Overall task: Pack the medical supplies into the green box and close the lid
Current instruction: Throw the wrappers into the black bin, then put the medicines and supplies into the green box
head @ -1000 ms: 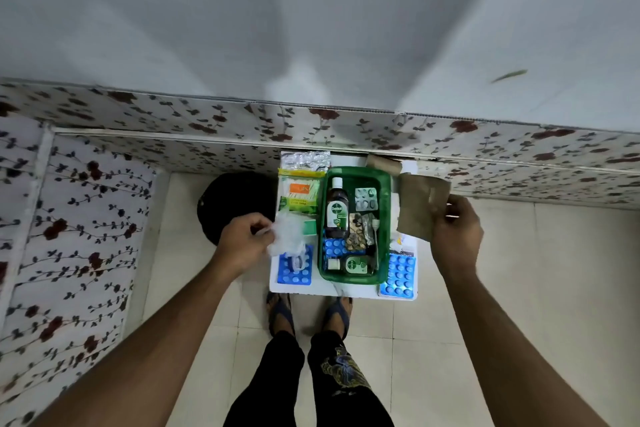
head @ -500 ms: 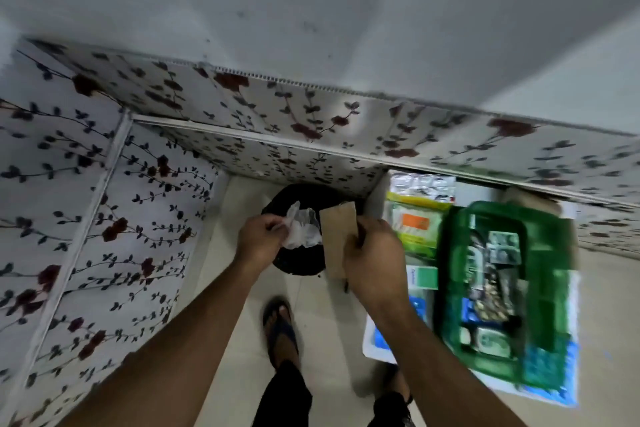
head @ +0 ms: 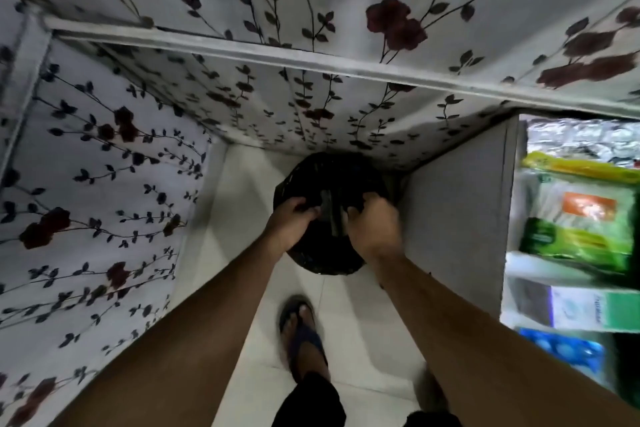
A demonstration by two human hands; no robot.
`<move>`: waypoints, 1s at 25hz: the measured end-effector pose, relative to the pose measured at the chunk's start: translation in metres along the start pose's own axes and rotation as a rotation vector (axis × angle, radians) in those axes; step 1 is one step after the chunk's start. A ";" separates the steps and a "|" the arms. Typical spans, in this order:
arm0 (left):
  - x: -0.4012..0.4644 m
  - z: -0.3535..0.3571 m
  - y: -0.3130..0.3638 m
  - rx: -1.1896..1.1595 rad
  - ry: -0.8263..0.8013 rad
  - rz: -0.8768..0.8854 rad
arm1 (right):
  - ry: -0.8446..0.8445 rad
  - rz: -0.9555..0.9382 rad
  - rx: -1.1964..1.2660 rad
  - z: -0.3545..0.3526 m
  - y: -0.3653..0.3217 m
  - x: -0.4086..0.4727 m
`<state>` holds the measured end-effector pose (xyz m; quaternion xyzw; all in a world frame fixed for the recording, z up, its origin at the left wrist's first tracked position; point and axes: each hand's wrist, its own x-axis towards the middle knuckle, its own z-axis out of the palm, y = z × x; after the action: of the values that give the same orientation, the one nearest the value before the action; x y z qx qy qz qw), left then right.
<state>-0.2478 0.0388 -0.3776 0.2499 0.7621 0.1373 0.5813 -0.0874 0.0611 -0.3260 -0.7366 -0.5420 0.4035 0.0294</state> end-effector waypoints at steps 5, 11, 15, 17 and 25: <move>-0.054 -0.016 0.010 -0.041 0.096 -0.049 | 0.003 0.004 0.013 -0.046 -0.009 -0.040; -0.204 0.007 0.096 -0.032 0.053 0.020 | 0.041 -0.158 0.058 -0.179 -0.029 -0.135; -0.291 0.061 0.149 0.037 0.031 0.133 | 0.125 -0.214 0.323 -0.290 -0.003 -0.185; -0.316 0.094 0.166 0.082 0.059 0.224 | 0.221 -0.196 0.380 -0.341 0.035 -0.197; -0.316 0.161 0.164 0.628 0.125 0.586 | 0.357 0.305 0.235 -0.410 0.201 -0.158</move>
<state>0.0054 -0.0079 -0.0840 0.6115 0.6975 0.0727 0.3665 0.3116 0.0101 -0.0585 -0.8608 -0.3605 0.3271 0.1486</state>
